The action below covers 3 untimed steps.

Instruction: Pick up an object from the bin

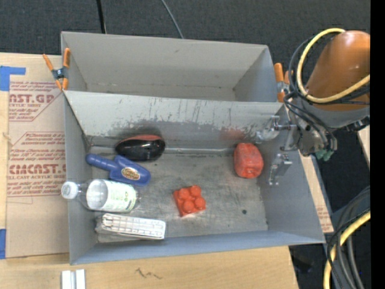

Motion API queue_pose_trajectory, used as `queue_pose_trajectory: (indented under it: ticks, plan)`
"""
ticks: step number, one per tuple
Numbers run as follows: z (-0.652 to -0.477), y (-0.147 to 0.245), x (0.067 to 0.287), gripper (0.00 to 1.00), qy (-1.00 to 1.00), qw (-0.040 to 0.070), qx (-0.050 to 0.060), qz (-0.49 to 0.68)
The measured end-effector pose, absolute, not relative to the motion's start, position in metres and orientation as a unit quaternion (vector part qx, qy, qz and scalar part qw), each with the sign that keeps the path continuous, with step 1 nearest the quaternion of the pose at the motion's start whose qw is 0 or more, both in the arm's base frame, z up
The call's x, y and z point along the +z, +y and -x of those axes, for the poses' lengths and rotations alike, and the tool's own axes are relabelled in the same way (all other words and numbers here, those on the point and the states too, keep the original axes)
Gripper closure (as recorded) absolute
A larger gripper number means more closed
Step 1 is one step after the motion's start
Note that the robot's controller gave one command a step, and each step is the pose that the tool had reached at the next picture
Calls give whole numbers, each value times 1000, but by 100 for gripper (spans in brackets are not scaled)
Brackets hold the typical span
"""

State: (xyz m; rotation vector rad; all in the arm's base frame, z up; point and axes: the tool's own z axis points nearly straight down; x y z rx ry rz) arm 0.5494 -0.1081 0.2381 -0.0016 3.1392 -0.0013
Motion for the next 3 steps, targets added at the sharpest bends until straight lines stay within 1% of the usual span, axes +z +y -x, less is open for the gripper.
queue_pose_trajectory:
  ticks: [1, 2, 3]
  plan:
    - [-536, -61, 165, 0, 1000, 3, 0, 20]
    - [-532, -2, 155, 0, 993, 0, 0, 115]
    - [-523, 13, 138, 0, 993, 1, 1, 115]
